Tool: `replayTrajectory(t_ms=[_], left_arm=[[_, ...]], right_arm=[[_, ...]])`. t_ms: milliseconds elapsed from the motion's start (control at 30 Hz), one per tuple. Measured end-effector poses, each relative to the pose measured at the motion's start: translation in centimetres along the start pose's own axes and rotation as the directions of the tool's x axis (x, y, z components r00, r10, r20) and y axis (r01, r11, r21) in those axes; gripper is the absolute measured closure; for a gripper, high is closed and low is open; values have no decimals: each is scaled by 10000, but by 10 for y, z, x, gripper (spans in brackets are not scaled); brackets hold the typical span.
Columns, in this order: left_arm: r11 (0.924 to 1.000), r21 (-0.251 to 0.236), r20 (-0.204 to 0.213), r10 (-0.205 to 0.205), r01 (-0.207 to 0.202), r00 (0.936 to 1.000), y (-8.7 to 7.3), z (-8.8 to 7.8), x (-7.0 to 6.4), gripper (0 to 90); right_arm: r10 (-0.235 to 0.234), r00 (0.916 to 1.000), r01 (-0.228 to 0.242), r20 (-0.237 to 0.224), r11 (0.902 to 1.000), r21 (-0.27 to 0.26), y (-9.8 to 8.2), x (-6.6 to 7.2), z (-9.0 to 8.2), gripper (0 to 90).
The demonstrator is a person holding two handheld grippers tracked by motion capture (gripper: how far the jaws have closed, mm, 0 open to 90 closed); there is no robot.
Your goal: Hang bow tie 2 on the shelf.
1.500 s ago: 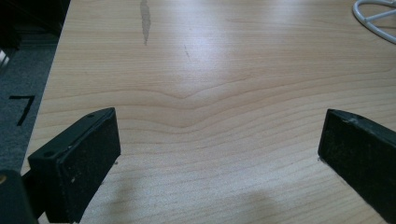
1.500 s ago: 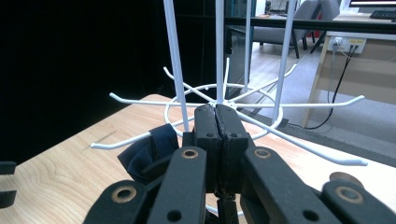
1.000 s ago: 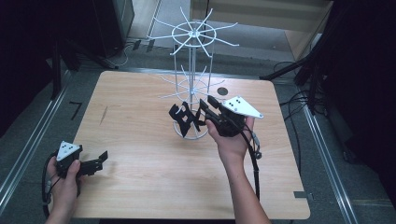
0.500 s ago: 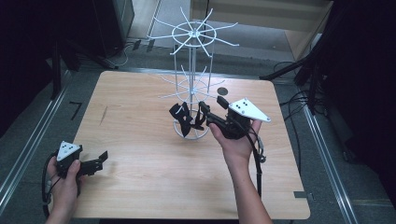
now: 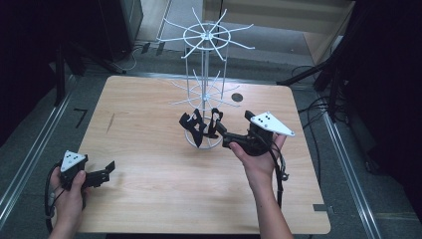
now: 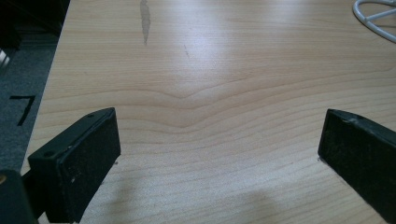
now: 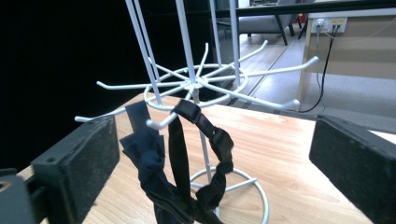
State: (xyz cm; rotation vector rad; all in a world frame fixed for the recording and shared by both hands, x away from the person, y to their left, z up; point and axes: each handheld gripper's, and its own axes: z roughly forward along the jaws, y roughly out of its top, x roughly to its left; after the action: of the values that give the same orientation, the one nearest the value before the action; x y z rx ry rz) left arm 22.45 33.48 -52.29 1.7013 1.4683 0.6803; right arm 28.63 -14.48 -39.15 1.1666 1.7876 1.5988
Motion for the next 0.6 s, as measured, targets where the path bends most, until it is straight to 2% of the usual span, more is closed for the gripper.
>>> replayTrajectory(t_ms=[233,600], left_arm=[[10000,5,25,3,-3,10000,0,0,0,0],[10000,3,-4,1,-1,10000,0,0,0,0]], right_arm=[[-130,9999,130,-26,9998,160,-9,-5,-5,0],[-46,9999,41,126,9994,337,-27,-18,-16,0]])
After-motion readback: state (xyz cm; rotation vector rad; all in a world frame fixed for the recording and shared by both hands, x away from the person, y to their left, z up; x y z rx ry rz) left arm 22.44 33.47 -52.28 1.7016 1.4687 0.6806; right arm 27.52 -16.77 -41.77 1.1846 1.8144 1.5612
